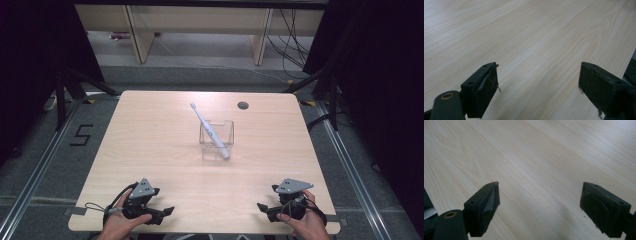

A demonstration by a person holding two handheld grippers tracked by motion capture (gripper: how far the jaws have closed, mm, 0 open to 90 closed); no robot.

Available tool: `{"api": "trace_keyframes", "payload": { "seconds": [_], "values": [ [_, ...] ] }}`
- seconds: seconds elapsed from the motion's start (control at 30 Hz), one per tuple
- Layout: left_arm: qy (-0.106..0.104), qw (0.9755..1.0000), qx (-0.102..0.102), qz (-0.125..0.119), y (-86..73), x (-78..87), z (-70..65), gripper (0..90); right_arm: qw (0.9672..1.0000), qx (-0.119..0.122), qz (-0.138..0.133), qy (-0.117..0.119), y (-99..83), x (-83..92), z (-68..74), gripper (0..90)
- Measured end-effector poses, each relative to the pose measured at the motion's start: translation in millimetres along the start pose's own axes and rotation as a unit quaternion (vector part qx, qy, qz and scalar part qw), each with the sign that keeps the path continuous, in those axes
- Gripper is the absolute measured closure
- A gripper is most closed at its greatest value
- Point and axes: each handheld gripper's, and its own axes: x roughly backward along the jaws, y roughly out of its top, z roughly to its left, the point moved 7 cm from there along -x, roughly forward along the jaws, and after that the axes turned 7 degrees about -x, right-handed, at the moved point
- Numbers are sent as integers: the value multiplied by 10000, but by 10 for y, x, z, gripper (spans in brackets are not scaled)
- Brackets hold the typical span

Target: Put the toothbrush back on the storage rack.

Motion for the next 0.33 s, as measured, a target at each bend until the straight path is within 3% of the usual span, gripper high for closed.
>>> {"api": "trace_keyframes", "payload": {
  "seconds": [0.33],
  "values": [
    [25,9999,125,-67,5,1,0,153,10000,-41,54,-23,-20,-15,1,171]
  ]
}}
